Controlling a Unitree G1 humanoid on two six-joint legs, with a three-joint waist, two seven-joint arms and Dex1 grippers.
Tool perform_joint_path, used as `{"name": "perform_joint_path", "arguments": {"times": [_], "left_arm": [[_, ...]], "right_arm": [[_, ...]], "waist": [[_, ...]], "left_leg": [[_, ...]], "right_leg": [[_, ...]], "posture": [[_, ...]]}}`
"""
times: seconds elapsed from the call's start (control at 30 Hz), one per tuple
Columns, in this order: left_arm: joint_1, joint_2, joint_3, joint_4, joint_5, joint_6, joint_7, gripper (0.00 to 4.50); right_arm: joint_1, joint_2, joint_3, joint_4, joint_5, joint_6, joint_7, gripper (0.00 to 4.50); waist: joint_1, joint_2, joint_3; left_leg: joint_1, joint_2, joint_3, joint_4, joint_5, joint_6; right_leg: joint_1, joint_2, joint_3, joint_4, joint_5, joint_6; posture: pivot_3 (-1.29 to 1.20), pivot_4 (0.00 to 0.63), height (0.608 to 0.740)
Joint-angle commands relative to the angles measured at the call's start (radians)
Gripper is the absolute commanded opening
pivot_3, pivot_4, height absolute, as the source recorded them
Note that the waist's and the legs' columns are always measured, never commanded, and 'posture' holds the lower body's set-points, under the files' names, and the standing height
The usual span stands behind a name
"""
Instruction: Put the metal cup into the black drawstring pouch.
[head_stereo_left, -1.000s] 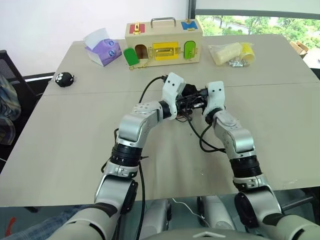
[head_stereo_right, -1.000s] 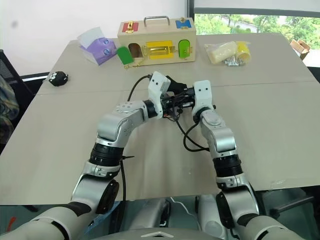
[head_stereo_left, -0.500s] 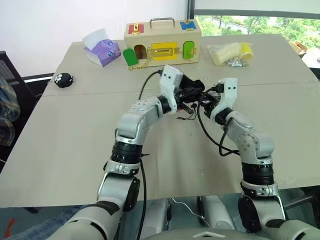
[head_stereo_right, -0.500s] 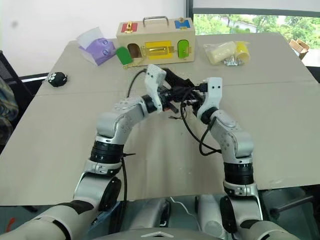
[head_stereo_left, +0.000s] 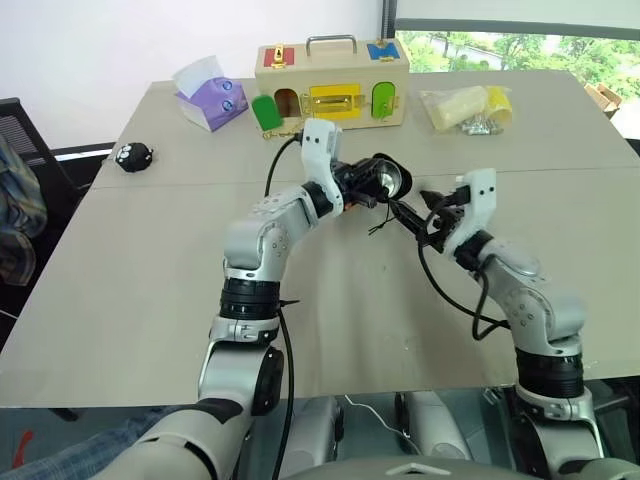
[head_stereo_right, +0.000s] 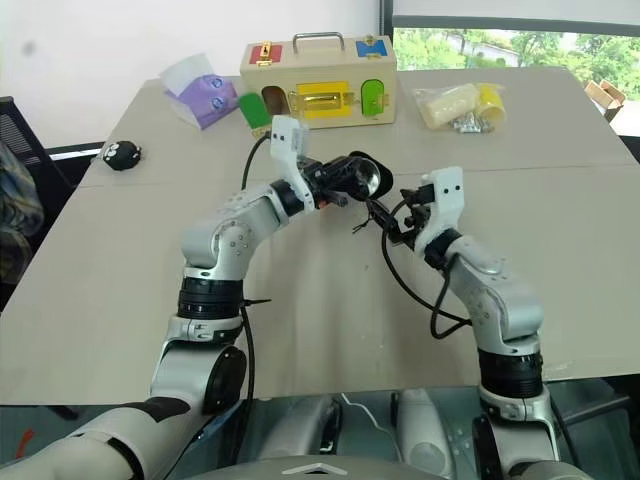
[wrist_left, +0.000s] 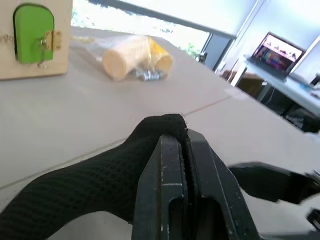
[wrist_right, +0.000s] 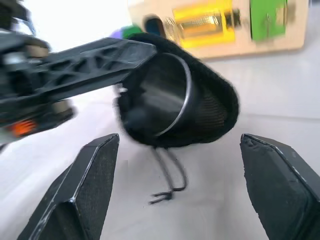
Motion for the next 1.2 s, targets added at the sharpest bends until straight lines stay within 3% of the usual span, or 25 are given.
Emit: {"name": "perform_joint_path", "arguments": {"times": [0.03, 0.23, 0.53, 0.67, 0.83, 1.03, 1.2], "left_arm": [[-0.032, -0.006, 0.031, -0.023, -0.049, 0.016, 0.017, 0.0], [-0.035, 0.001, 0.016, -0.022, -0.055, 0.027, 0.018, 0.0], [-0.04, 0.021, 0.016, -0.015, -0.058, 0.022, 0.024, 0.0], [-0.041, 0.022, 0.023, -0.015, -0.062, 0.019, 0.033, 0.0], [-0.026, 0.017, 0.023, -0.024, -0.067, 0.02, 0.043, 0.0], [-0.021, 0.024, 0.027, -0.026, -0.067, 0.017, 0.054, 0.0], [-0.019, 0.023, 0.034, -0.015, -0.068, 0.012, 0.061, 0.0]], "right_arm": [[0.05, -0.055, 0.037, 0.007, -0.046, -0.066, 0.043, 3.91], [-0.015, 0.014, 0.108, 0.201, -0.147, -0.168, -0.01, 3.91], [-0.15, 0.146, 0.108, 0.502, -0.19, -0.288, -0.028, 3.91], [-0.147, 0.143, 0.092, 0.493, -0.217, -0.305, -0.06, 2.72], [-0.133, 0.096, 0.071, 0.425, -0.264, -0.324, -0.105, 0.27], [-0.151, -0.049, 0.076, 0.267, -0.338, -0.294, -0.079, 0.11], [-0.325, -0.19, 0.038, 0.07, -0.346, -0.225, -0.048, 0.11]], "waist": [[0.0, 0.0, 0.0], [-0.005, 0.0, 0.0], [-0.002, 0.0, 0.0], [-0.002, 0.0, 0.0], [-0.002, 0.0, 0.0], [-0.002, 0.0, 0.0], [-0.007, 0.001, 0.001]], "left_leg": [[0.0, 0.0, 0.0, 0.0, 0.0, 0.0], [0.003, 0.001, 0.003, 0.0, 0.0, -0.001], [0.002, 0.0, 0.003, 0.0, 0.0, -0.001], [0.002, 0.0, 0.003, 0.0, 0.0, -0.001], [0.002, 0.0, 0.003, 0.0, 0.0, -0.001], [0.002, 0.0, 0.003, 0.0, 0.0, -0.001], [0.001, 0.0, 0.004, 0.0, 0.0, -0.001]], "right_leg": [[0.0, 0.0, 0.0, 0.0, 0.0, 0.0], [0.0, 0.0, 0.003, 0.003, 0.0, 0.0], [0.0, 0.002, 0.003, 0.002, 0.0, 0.0], [0.0, 0.002, 0.003, 0.002, 0.0, 0.0], [0.0, 0.001, 0.003, 0.002, 0.0, 0.0], [0.0, 0.002, 0.003, 0.002, 0.0, 0.0], [-0.001, 0.002, 0.004, 0.002, 0.0, 0.0]], "posture": [[0.0, 0.15, 0.71], [0.0, 0.15, 0.71], [0.0, 0.15, 0.71], [0.0, 0.15, 0.71], [0.0, 0.15, 0.71], [0.0, 0.15, 0.71], [0.0, 0.15, 0.71]]}}
